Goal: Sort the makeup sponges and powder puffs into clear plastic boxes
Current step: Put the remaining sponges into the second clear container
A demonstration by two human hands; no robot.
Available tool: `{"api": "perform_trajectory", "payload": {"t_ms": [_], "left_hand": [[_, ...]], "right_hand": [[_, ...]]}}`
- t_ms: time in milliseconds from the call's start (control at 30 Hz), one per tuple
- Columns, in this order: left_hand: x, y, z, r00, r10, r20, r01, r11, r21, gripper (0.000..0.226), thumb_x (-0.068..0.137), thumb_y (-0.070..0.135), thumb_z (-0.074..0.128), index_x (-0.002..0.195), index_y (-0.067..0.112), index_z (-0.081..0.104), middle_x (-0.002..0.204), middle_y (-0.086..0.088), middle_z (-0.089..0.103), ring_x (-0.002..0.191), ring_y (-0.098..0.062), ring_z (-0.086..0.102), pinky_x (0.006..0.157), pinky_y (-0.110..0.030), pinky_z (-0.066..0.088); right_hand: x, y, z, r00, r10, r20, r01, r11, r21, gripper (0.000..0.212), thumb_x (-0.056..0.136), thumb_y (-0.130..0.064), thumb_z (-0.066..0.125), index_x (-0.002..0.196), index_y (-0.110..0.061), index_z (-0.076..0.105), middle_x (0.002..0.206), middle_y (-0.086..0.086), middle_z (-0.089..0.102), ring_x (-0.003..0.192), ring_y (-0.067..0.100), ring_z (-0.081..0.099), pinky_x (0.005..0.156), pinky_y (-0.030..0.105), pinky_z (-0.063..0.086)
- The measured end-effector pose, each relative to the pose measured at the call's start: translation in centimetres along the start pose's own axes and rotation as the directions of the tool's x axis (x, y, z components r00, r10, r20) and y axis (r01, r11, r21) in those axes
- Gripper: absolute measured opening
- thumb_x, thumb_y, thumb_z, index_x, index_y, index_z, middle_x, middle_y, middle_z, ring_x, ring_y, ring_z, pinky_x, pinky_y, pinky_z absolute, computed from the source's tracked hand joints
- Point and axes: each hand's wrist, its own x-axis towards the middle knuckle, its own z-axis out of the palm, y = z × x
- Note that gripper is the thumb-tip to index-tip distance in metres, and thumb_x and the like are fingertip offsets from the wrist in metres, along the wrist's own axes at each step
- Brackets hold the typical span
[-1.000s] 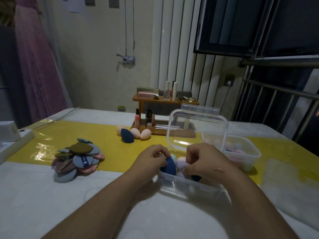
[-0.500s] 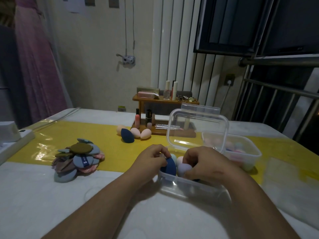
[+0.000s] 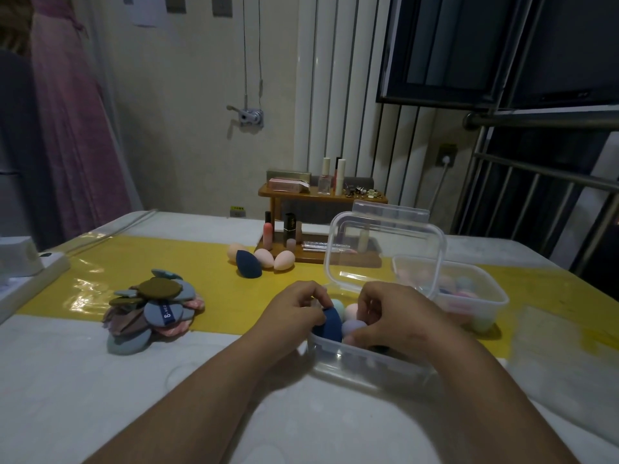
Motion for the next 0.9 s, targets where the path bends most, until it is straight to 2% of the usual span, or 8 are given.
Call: {"api": "perform_trajectory", "payload": {"t_ms": [167,267,367,467,600,733,900], "left_hand": [[-0.1,0.0,0.0,1.000,-0.001,-0.007,0.001,1.000,0.000,0.030,0.082,-0.008,0.056,0.080,0.020,0.064,0.125,0.004,0.057,0.124,-0.016,0.050,0.089,-0.029,0.049],[0.0,-0.1,0.0,1.000,-0.005,-0.007,0.005,1.000,-0.016,0.030,0.082,-0.009,0.055,0.080,0.020,0.065,0.124,0.004,0.057,0.124,-0.016,0.050,0.091,-0.031,0.050],[0.0,-0.2,0.0,1.000,-0.004,-0.006,0.004,1.000,-0.016,0.030,0.083,-0.008,0.055,0.081,0.020,0.065,0.122,0.007,0.059,0.123,-0.013,0.051,0.085,-0.024,0.048],[0.1,-0.2,0.0,1.000,0.011,-0.002,-0.011,1.000,0.014,0.029,0.083,-0.008,0.055,0.082,0.019,0.065,0.115,0.015,0.058,0.122,-0.008,0.051,0.076,-0.016,0.045],[0.2,-0.3,-0.1,1.000,0.010,-0.002,-0.010,1.000,0.005,0.030,0.081,-0.009,0.056,0.081,0.020,0.065,0.119,0.009,0.059,0.124,-0.011,0.050,0.082,-0.021,0.045],[0.2,-0.3,-0.1,1.000,-0.010,-0.006,0.010,1.000,-0.013,0.030,0.082,-0.008,0.056,0.080,0.020,0.065,0.125,0.005,0.058,0.125,-0.015,0.050,0.091,-0.029,0.048],[0.0,-0.1,0.0,1.000,0.007,-0.003,-0.007,1.000,0.025,0.028,0.083,-0.008,0.056,0.083,0.019,0.065,0.126,0.003,0.057,0.122,-0.013,0.050,0.081,-0.022,0.047]], "right_hand": [[0.1,0.4,0.2,0.999,-0.032,-0.005,0.032,0.999,-0.012,0.032,0.070,-0.044,0.082,0.074,-0.028,0.055,0.078,-0.005,0.061,0.074,0.015,0.056,0.064,0.033,0.049],[0.1,0.8,0.0,0.998,-0.041,0.038,0.042,0.999,-0.027,0.031,0.068,-0.044,0.079,0.079,-0.030,0.055,0.080,-0.007,0.062,0.075,0.014,0.058,0.067,0.035,0.052],[0.1,1.0,0.0,0.998,-0.031,0.060,0.032,0.999,-0.028,0.032,0.067,-0.044,0.082,0.084,-0.037,0.056,0.079,-0.013,0.063,0.074,0.006,0.059,0.062,0.026,0.049],[0.2,1.1,0.2,0.999,-0.033,0.013,0.033,0.999,-0.008,0.025,0.069,-0.045,0.079,0.080,-0.036,0.059,0.077,-0.013,0.063,0.071,0.006,0.059,0.058,0.024,0.046],[0.2,0.9,0.3,1.000,-0.019,0.007,0.019,1.000,0.001,0.025,0.070,-0.039,0.080,0.081,-0.035,0.058,0.080,-0.012,0.064,0.074,0.008,0.059,0.061,0.026,0.050],[0.1,0.6,0.1,1.000,-0.010,0.020,0.010,1.000,0.015,0.029,0.068,-0.039,0.083,0.082,-0.036,0.057,0.081,-0.010,0.065,0.075,0.010,0.060,0.060,0.026,0.046],[-0.1,0.6,-0.2,0.999,-0.014,0.040,0.013,1.000,0.021,0.028,0.067,-0.038,0.081,0.084,-0.038,0.059,0.078,-0.013,0.062,0.073,0.005,0.058,0.058,0.023,0.043]]}}
